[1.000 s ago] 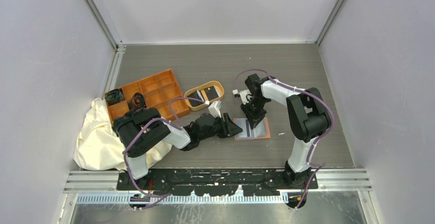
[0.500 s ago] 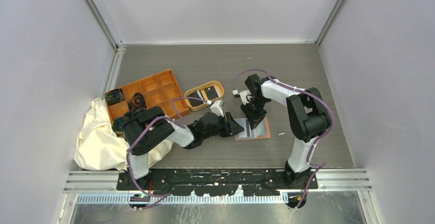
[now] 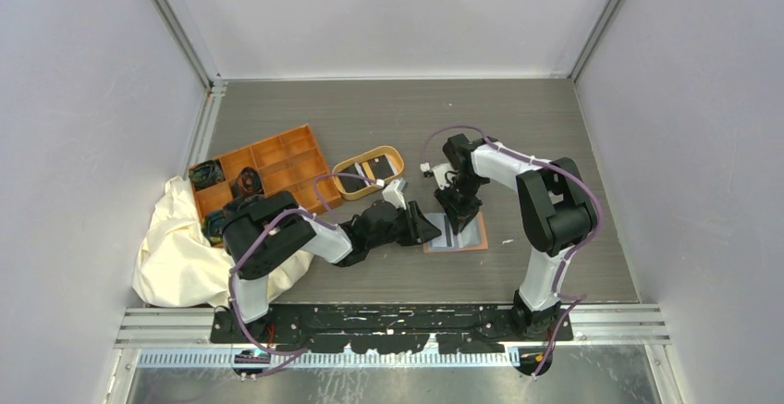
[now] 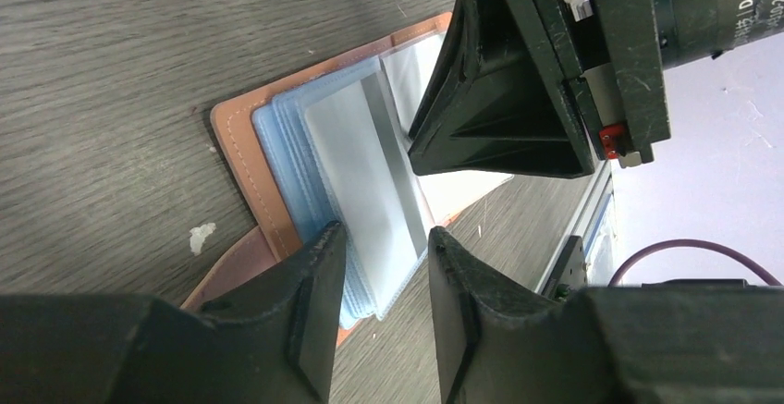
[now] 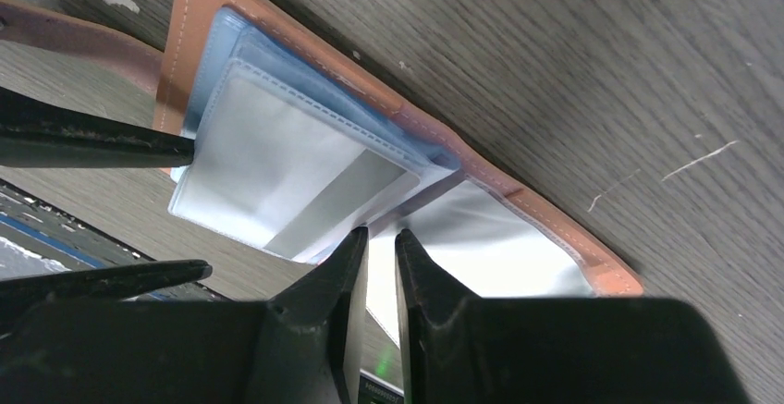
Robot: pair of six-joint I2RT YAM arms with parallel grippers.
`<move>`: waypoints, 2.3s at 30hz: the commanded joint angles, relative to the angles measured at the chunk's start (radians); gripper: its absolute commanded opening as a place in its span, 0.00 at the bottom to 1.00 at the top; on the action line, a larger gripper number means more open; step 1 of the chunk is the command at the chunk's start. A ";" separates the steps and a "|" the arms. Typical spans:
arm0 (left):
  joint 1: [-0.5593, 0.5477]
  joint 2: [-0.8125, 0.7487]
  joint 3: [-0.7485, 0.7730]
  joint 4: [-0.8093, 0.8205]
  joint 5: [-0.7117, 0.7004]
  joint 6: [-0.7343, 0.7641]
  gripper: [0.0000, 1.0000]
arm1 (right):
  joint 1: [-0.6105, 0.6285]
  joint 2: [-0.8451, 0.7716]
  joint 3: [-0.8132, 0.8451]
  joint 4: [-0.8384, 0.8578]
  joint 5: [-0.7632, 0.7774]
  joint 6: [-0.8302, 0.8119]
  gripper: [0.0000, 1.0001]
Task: Put the credit cards into the card holder
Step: Turn over the card slot in the card holder, then move the storage box to the center of the board.
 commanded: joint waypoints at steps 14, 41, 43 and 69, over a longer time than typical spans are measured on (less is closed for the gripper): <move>-0.010 0.033 0.038 0.226 0.102 -0.031 0.42 | -0.102 -0.087 0.050 -0.047 -0.176 -0.023 0.31; -0.037 0.167 0.302 0.044 0.208 0.061 0.51 | -0.309 -0.279 0.030 0.021 -0.269 0.032 0.35; -0.037 0.182 0.319 0.029 0.210 0.067 0.50 | -0.326 -0.301 0.023 0.032 -0.278 0.038 0.35; 0.041 -0.383 -0.012 -0.279 -0.010 0.494 0.53 | -0.267 -0.055 0.049 -0.077 -0.159 -0.062 0.28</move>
